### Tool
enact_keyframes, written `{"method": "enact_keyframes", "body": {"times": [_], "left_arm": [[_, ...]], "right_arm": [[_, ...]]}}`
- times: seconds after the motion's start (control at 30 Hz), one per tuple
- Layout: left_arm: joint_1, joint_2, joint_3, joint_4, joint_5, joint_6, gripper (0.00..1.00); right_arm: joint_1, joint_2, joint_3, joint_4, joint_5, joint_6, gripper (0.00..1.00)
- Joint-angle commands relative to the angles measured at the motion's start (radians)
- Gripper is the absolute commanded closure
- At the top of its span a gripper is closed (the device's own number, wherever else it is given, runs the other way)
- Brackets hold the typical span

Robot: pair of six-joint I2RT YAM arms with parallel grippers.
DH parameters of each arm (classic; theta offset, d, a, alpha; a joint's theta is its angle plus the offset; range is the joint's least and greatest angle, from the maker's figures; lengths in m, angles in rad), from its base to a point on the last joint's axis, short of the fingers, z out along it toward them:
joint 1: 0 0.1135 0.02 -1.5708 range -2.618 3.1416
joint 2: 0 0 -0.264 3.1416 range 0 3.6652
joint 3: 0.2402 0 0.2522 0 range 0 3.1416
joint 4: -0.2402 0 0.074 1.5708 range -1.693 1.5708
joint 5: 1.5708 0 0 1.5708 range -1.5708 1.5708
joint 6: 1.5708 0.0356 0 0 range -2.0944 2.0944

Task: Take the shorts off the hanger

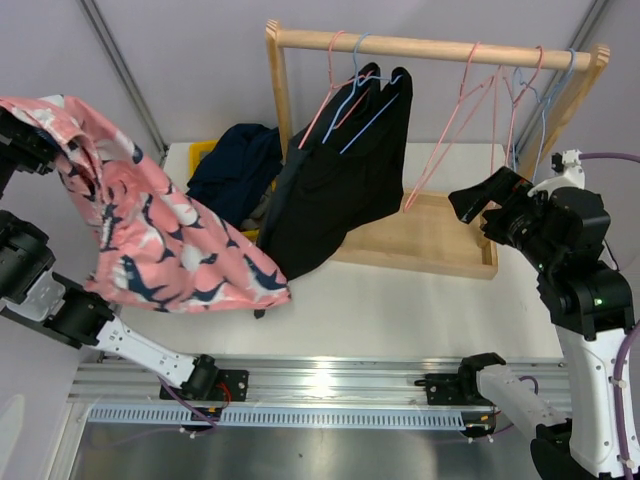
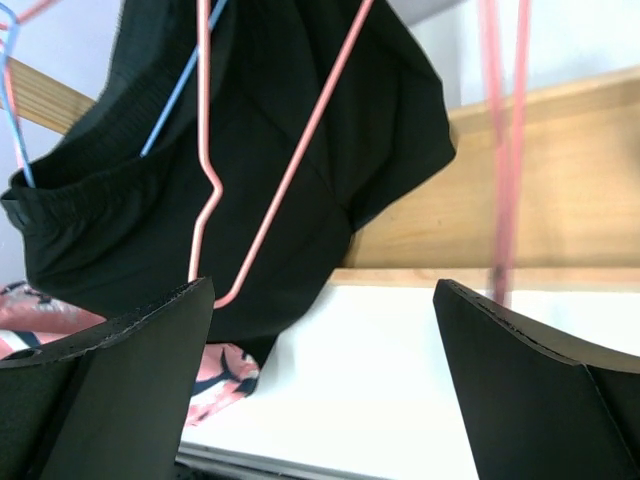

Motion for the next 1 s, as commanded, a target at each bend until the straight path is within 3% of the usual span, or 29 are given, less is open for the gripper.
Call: {"method": "enact_keyframes", "body": {"times": [0.0, 0.17, 0.27, 0.3, 0.33, 0.37, 0.43, 0.47, 0.53, 0.57, 0.6, 0.63, 0.67, 0.7, 0.83, 0.97], "left_arm": [[-0.01, 0.105, -0.035, 0.33, 0.071, 0.442, 1.0], [0.013, 0.112, -0.128, 0.338, 0.058, 0.512, 1.0], [0.074, 0.069, -0.324, 0.344, 0.094, 0.5, 1.0], [0.094, 0.058, -0.361, 0.32, 0.104, 0.477, 1.0], [0.126, 0.05, -0.383, 0.171, 0.109, 0.36, 1.0], [0.257, 0.052, -0.429, 0.057, 0.124, 0.266, 1.0], [0.396, 0.073, -0.435, -0.164, 0.144, 0.045, 1.0], [0.524, 0.095, -0.458, -0.253, 0.178, 0.006, 1.0], [0.609, 0.104, -0.466, -0.188, 0.206, -0.028, 1.0], [0.661, 0.096, -0.452, -0.255, 0.222, -0.081, 1.0], [0.698, 0.084, -0.341, -0.325, 0.248, -0.152, 1.0], [0.742, 0.081, -0.298, -0.405, 0.268, -0.318, 1.0], [0.845, 0.079, -0.259, -0.535, 0.291, -0.392, 1.0], [0.899, 0.09, -0.177, -0.562, 0.33, -0.443, 1.0], [0.973, 0.165, -0.118, -0.452, 0.31, -0.361, 1.0], [1.069, 0.271, 0.058, -0.661, 0.356, -0.546, 1.0]], "right_arm": [[-0.005, -0.002, -0.02, 0.075, -0.042, 0.027, 0.01], [-0.003, -0.004, -0.029, 0.094, -0.051, 0.03, 0.01], [-0.002, -0.001, -0.035, 0.097, -0.07, 0.026, 0.01], [-0.002, 0.001, -0.035, 0.097, -0.073, 0.023, 0.01], [-0.002, 0.002, -0.034, 0.094, -0.074, 0.02, 0.01], [-0.002, 0.005, -0.031, 0.091, -0.082, 0.015, 0.01], [-0.002, 0.004, -0.023, 0.083, -0.082, 0.003, 0.01], [-0.002, 0.002, -0.021, 0.074, -0.079, -0.002, 0.01], [-0.003, -0.002, -0.017, 0.063, -0.071, -0.017, 0.01], [-0.003, -0.006, -0.015, 0.054, -0.064, -0.022, 0.01], [-0.002, -0.007, -0.014, 0.048, -0.059, -0.026, 0.01], [-0.003, -0.006, -0.012, 0.043, -0.059, -0.034, 0.01], [-0.003, -0.004, -0.012, 0.04, -0.058, -0.037, 0.0], [-0.005, -0.001, -0.011, 0.039, -0.061, -0.039, 0.01], [-0.003, 0.001, -0.024, 0.052, -0.071, -0.04, 0.01], [-0.003, 0.001, -0.044, 0.063, -0.084, -0.039, 0.01]]}}
